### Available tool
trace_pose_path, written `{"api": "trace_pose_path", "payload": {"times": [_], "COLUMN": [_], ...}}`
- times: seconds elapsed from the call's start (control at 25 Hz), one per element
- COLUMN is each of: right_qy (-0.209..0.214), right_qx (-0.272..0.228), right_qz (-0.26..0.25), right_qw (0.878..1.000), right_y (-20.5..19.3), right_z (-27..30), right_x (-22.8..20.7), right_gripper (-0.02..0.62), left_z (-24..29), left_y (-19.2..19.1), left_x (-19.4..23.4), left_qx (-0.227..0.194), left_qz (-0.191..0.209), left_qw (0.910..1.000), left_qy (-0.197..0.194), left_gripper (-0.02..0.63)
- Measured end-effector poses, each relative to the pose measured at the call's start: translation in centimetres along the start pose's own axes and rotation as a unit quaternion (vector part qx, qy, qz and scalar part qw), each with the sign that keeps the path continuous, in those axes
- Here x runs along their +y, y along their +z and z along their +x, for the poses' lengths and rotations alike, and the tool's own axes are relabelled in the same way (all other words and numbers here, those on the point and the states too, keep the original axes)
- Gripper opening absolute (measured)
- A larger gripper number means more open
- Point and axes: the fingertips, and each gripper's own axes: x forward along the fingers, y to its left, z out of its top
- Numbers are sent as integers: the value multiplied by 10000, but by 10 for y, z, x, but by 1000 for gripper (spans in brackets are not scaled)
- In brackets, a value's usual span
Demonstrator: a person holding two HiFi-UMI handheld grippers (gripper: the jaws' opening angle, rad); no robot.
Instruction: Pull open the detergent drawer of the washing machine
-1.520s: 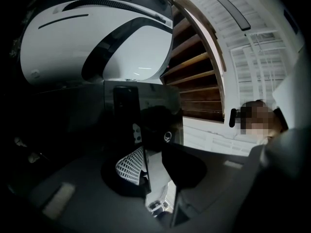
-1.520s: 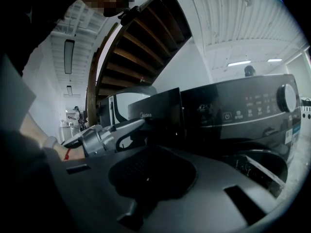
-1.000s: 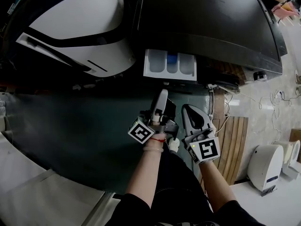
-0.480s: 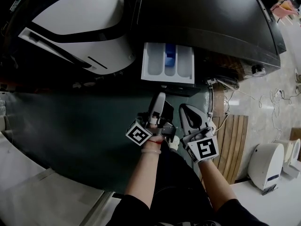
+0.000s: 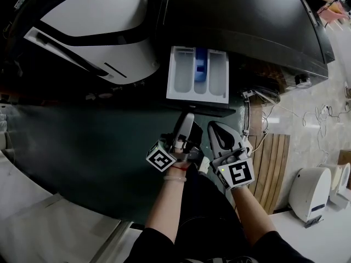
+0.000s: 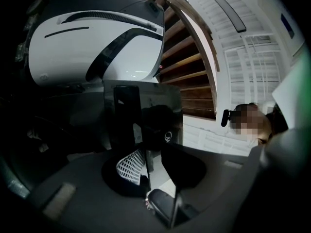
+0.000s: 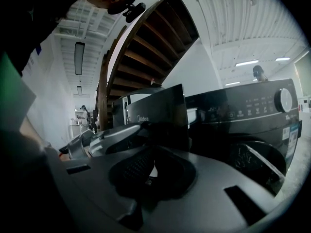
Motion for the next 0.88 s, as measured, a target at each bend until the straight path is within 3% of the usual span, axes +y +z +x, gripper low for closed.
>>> {"api": "trace_pose_path", "payload": {"times": [0.56, 0.76, 0.88], "right_qy": [24, 105, 144], "right_qx": [149, 87, 55], "right_qz": [-128, -283, -349], "right_qw": [9998, 9995, 9993], "right_y": [-7, 4, 14], "right_z": [-8, -9, -10], "right_x": [2, 0, 0], "right_gripper": [12, 12, 12], "left_z": [-2, -9, -12], "left_y": [1, -6, -11], "left_x": [1, 2, -5], "left_qx": [120, 665, 1159], "left_qz": [204, 701, 1335], "left_qw": [9997, 9940, 9815], "left_qy": [109, 520, 731], "left_gripper": [109, 96, 27]}}
